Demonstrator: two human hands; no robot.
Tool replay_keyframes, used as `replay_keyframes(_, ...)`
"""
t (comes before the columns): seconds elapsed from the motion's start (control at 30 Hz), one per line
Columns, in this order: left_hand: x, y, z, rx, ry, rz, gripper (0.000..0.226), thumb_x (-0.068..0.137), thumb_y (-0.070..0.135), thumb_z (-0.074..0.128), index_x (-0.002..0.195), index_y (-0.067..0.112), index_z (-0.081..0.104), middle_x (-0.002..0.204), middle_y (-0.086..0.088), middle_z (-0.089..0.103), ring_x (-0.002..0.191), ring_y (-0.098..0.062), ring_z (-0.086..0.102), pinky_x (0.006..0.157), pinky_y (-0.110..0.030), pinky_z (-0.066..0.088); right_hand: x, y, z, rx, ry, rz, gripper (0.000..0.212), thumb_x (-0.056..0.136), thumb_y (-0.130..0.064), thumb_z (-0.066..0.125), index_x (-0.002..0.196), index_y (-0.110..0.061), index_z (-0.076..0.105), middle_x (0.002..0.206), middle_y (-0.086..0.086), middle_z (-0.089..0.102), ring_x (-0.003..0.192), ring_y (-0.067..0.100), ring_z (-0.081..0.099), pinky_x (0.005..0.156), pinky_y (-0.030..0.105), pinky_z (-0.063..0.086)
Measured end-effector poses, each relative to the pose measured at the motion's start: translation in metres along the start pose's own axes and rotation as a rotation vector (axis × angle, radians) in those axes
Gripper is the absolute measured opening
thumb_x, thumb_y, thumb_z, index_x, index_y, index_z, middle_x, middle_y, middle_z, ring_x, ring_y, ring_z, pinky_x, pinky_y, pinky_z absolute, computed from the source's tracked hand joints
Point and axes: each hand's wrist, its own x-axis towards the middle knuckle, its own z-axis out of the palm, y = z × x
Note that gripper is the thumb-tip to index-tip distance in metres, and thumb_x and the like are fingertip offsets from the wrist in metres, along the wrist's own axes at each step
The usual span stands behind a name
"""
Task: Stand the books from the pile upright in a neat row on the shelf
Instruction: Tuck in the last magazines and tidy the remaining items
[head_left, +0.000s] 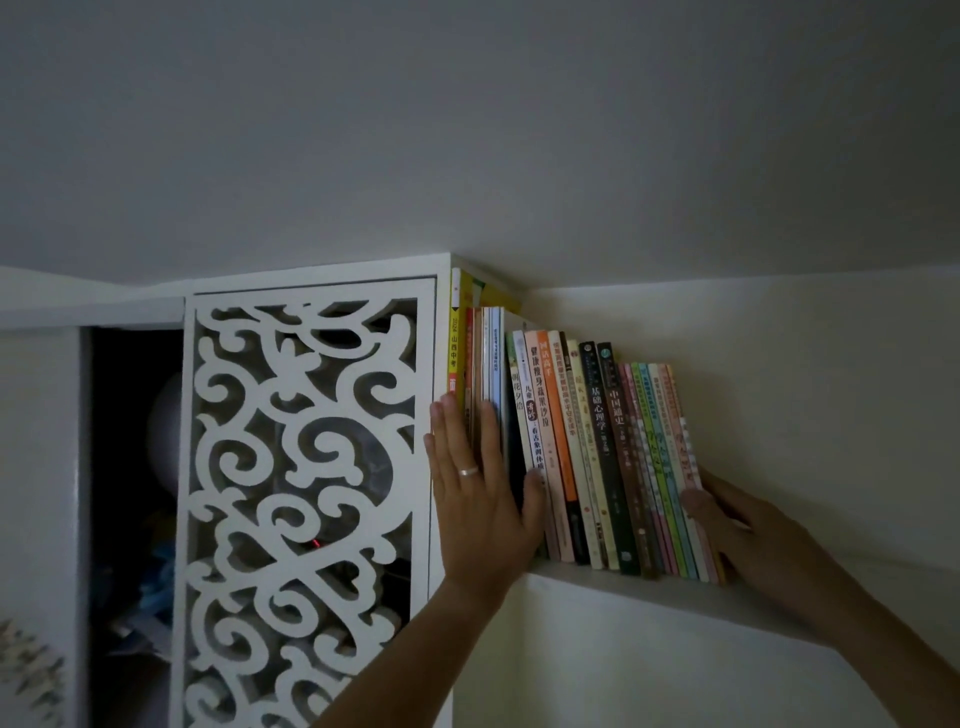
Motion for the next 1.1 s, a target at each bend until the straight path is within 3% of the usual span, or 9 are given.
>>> replay_keyframes(0.1, -0.002, -0.003, -0.003, 0.012, -0.025, 0.012, 0.077, 0.102, 0.049, 0.041, 0.162, 0.005, 0.022, 0.171, -0.022, 0.0, 0.16, -0.039, 0.001, 0.128, -0.058, 0.011, -0.008, -0.004, -0.002, 0.026, -0.076, 0.014, 0.064, 0.093, -0.071, 0.037, 0.153, -0.058, 0.022, 0.145, -0.014, 0.056, 0.11, 0.009, 0.058, 0.101, 0.032, 0.046)
replay_keyframes(0.27, -0.003, -0.004, -0.002, 0.044, -0.062, 0.013, 0.082, 0.101, 0.052, 0.044, 0.163, 0.006, 0.017, 0.172, -0.021, -0.005, 0.16, -0.039, -0.003, 0.128, -0.059, 0.01, -0.015, -0.009, -0.003, -0.06, -0.248, -0.044, 0.091, 0.093, -0.056, 0.058, 0.156, -0.052, -0.008, 0.156, -0.017, 0.041, 0.124, 0.001, 0.05, 0.108, 0.029, 0.041)
replay_keyframes(0.37, -0.005, 0.001, -0.004, 0.049, -0.081, 0.039, 0.078, 0.103, 0.045, 0.048, 0.163, 0.006, 0.018, 0.173, -0.018, -0.002, 0.16, -0.036, -0.002, 0.128, -0.059, 0.01, -0.017, -0.012, -0.005, -0.037, -0.232, -0.06, 0.094, 0.089, -0.059, 0.059, 0.157, -0.051, -0.006, 0.157, -0.015, 0.041, 0.124, 0.0, 0.049, 0.105, 0.026, 0.039)
replay_keyframes(0.5, 0.0, 0.008, -0.008, 0.004, -0.151, 0.31, 0.07, 0.104, 0.049, 0.043, 0.163, 0.015, 0.027, 0.173, -0.017, 0.004, 0.16, -0.035, 0.004, 0.127, -0.062, 0.011, -0.018, -0.01, -0.005, 0.071, -0.258, -0.064, 0.115, 0.072, -0.076, 0.073, 0.155, -0.058, -0.004, 0.153, -0.02, 0.042, 0.134, 0.007, 0.047, 0.114, 0.036, 0.039)
replay_keyframes(0.63, 0.006, 0.036, 0.003, -0.115, -0.247, 0.386, 0.083, 0.097, 0.063, 0.046, 0.164, 0.019, 0.024, 0.173, -0.016, -0.003, 0.16, -0.035, -0.003, 0.125, -0.067, 0.003, -0.012, -0.007, 0.004, 0.024, -0.215, -0.117, 0.129, 0.062, -0.066, 0.088, 0.155, -0.055, -0.001, 0.146, -0.026, 0.044, 0.129, 0.002, 0.05, 0.101, 0.021, 0.044)
replay_keyframes(0.7, 0.003, 0.044, 0.014, -0.089, -0.27, 0.363, 0.09, 0.095, 0.069, 0.05, 0.165, 0.021, 0.019, 0.173, -0.015, -0.007, 0.16, -0.036, -0.007, 0.124, -0.069, 0.003, -0.009, -0.004, 0.006, 0.04, -0.188, -0.14, 0.125, 0.064, -0.059, 0.09, 0.154, -0.053, 0.003, 0.144, -0.025, 0.046, 0.126, 0.0, 0.052, 0.091, 0.009, 0.043)
replay_keyframes(0.77, 0.002, 0.044, 0.021, -0.055, -0.272, 0.361, 0.093, 0.094, 0.07, 0.053, 0.165, 0.022, 0.016, 0.173, -0.015, -0.008, 0.159, -0.037, -0.008, 0.123, -0.07, 0.004, -0.006, -0.002, 0.007, 0.042, -0.182, -0.171, 0.119, 0.067, -0.055, 0.09, 0.15, -0.058, 0.004, 0.145, -0.027, 0.045, 0.129, -0.002, 0.051, 0.091, 0.006, 0.042)
replay_keyframes(0.9, 0.001, 0.043, 0.02, -0.046, -0.27, 0.378, 0.092, 0.096, 0.069, 0.051, 0.165, 0.021, 0.015, 0.173, -0.016, -0.008, 0.159, -0.038, -0.007, 0.123, -0.07, 0.005, -0.003, 0.0, 0.014, 0.04, -0.166, -0.222, 0.12, 0.066, -0.061, 0.088, 0.153, -0.054, 0.006, 0.153, -0.023, 0.04, 0.136, 0.003, 0.048, 0.11, 0.036, 0.048)
replay_keyframes(1.1, 0.0, 0.045, 0.018, -0.062, -0.258, 0.371, 0.089, 0.096, 0.069, 0.05, 0.165, 0.021, 0.018, 0.173, -0.015, -0.005, 0.16, -0.037, -0.006, 0.124, -0.067, 0.003, -0.001, -0.001, 0.016, 0.028, -0.135, -0.219, 0.123, 0.061, -0.068, 0.088, 0.153, -0.053, 0.008, 0.152, -0.018, 0.043, 0.135, 0.012, 0.051, 0.107, 0.046, 0.05)
